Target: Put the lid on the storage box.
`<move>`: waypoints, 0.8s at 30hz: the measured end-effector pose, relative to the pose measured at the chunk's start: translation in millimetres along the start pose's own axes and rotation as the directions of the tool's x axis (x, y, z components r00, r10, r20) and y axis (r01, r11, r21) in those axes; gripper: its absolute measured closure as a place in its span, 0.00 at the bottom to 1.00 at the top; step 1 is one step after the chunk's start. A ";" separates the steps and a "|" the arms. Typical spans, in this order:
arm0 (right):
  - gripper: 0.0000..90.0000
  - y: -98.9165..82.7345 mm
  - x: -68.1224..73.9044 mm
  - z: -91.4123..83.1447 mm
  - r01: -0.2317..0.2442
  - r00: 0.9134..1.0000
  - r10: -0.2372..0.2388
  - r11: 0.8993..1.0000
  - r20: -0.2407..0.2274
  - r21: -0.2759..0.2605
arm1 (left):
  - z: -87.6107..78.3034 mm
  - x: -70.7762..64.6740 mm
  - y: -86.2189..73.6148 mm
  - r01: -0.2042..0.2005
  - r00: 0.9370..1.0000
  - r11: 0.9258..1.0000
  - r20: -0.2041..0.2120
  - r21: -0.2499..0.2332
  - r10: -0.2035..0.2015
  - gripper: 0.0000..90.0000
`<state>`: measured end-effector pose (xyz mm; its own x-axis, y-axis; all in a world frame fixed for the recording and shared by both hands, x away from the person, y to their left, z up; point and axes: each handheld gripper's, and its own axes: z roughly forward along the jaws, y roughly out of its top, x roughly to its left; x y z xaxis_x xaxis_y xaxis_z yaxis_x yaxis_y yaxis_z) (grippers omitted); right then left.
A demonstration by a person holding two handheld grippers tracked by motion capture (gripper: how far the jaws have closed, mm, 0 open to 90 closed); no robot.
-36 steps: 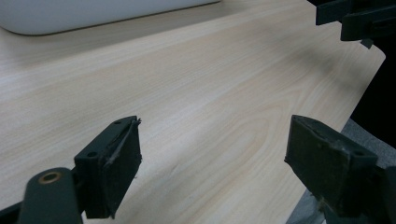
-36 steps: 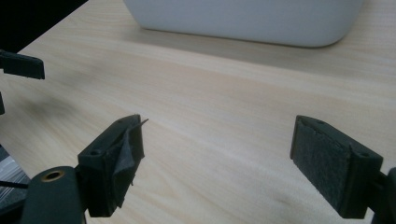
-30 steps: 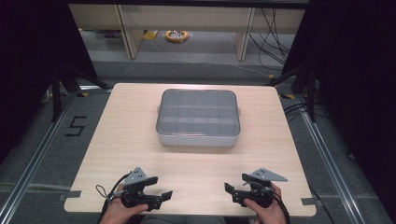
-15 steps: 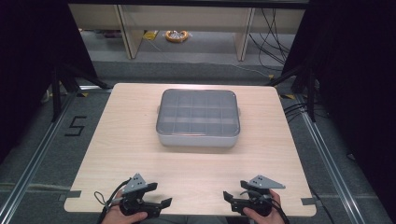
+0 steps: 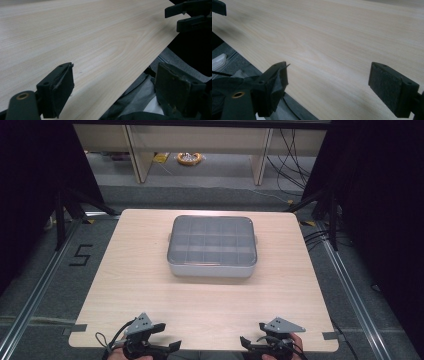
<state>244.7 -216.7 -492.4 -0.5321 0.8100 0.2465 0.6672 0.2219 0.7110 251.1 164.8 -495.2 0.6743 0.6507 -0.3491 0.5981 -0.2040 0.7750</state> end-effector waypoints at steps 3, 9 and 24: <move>0.19 -2.7 -1.5 -0.5 0.029 1.000 -0.028 1.000 0.010 -0.011 | -2.8 -0.3 -2.0 0.000 1.000 1.000 -0.003 0.005 0.000 0.17; 0.18 -3.6 -5.3 -0.2 0.041 0.999 -0.041 0.999 0.014 -0.006 | -2.9 2.2 -0.7 -0.013 1.000 1.000 -0.008 0.010 0.013 0.17; 0.19 -4.2 -9.0 1.8 0.029 1.000 -0.029 1.000 0.010 0.005 | -2.0 2.2 -1.3 0.004 1.000 1.000 0.001 0.017 -0.004 0.17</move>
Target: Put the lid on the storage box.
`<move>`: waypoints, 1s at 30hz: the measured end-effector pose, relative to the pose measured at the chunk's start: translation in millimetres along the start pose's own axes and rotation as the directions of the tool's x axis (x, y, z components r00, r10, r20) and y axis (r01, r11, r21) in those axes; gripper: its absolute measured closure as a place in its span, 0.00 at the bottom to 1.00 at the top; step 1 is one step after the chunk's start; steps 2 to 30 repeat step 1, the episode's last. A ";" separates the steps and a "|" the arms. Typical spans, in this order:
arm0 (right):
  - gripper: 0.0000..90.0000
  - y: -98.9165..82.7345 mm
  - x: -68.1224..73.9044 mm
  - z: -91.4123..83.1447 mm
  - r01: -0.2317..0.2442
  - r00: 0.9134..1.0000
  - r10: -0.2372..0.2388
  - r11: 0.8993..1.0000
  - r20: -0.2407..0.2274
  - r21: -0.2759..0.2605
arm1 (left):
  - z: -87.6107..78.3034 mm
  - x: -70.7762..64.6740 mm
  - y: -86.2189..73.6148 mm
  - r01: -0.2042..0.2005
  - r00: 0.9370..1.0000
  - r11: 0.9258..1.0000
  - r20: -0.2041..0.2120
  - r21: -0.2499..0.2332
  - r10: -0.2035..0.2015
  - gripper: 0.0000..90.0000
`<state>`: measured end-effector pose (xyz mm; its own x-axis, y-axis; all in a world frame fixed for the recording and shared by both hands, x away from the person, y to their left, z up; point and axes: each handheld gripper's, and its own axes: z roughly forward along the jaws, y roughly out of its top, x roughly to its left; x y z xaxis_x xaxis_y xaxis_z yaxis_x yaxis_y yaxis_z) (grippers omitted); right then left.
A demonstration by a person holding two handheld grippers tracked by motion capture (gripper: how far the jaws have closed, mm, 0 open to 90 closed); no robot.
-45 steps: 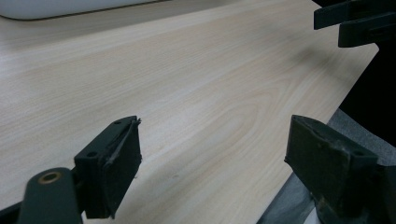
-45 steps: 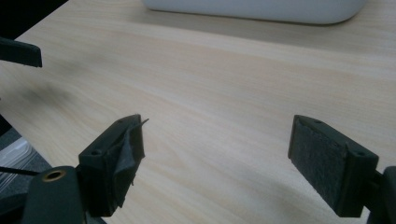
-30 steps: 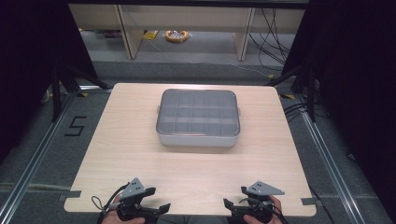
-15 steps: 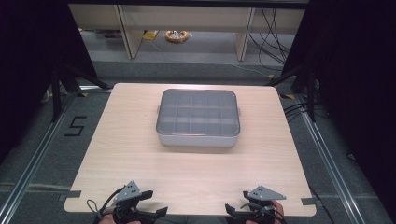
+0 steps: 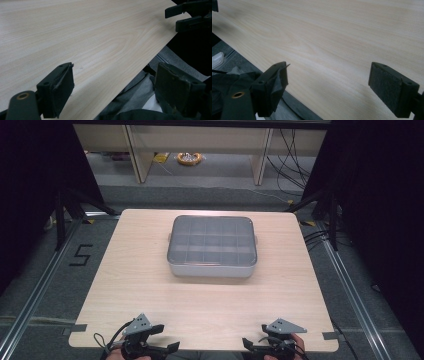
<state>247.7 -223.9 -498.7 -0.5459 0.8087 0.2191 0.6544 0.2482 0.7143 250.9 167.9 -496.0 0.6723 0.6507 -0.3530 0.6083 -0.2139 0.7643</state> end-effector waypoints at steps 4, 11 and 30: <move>0.19 0.0 0.0 0.0 0.000 1.000 0.000 1.000 0.000 0.000 | 0.0 0.0 0.0 0.002 1.000 1.000 -0.001 -0.002 -0.002 0.17; 0.19 0.0 0.0 0.0 0.000 1.000 0.000 1.000 0.000 0.000 | 0.0 0.0 0.0 0.002 1.000 1.000 -0.001 -0.002 -0.002 0.17; 0.19 0.0 0.0 0.0 0.000 1.000 0.000 1.000 0.000 0.000 | 0.0 0.0 0.0 0.002 1.000 1.000 -0.001 -0.002 -0.002 0.17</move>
